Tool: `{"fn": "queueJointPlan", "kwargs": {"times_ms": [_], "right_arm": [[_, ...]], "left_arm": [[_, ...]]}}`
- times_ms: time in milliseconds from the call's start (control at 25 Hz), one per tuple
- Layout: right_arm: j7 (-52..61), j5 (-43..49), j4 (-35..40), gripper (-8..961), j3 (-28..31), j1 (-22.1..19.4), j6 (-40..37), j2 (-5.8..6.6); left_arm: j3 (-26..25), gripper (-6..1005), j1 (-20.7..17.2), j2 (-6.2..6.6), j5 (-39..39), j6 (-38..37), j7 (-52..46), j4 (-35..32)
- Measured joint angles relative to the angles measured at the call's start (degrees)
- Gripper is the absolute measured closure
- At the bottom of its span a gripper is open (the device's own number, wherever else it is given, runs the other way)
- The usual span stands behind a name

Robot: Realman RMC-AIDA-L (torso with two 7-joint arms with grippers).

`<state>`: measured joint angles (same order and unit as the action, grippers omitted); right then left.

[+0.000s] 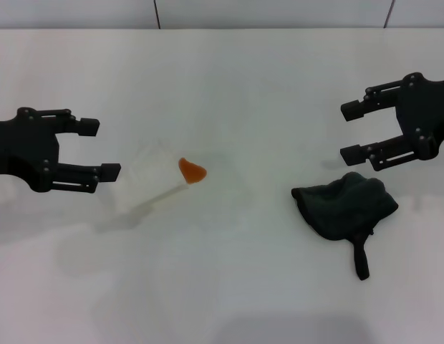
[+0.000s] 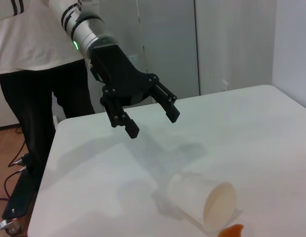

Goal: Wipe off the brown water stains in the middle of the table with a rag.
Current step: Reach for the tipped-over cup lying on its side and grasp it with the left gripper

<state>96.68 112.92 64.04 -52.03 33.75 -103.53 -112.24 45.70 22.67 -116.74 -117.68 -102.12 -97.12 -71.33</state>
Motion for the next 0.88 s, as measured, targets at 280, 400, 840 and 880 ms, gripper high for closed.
{"fn": "queueJointPlan", "kwargs": {"times_ms": [280,400,840,880], "right_arm": [[-0.1,-0.1,0.0,221,0.0,-0.1,0.0,-0.11],[-0.4,-0.2,-0.1,222,0.0,-0.5,0.1,-0.16],[-1.5,-0.3,-0.1,225,0.1,-1.2,0.6,-0.44],[-1.7,-0.3,-0.1,225,0.1,-1.2,0.6,-0.52]], "left_arm": [[0.0,134,0.0,-0.06,0.0,0.0,-0.2,0.0],[0.1,134,0.3,-0.06,-0.8,0.0,-1.2,-0.2],[0.2,135,7.5,1.35,-13.1,-1.7,-11.1,-2.8],[0.3,135,10.2,1.42,-17.5,-2.2,-13.1,-3.4]]}}
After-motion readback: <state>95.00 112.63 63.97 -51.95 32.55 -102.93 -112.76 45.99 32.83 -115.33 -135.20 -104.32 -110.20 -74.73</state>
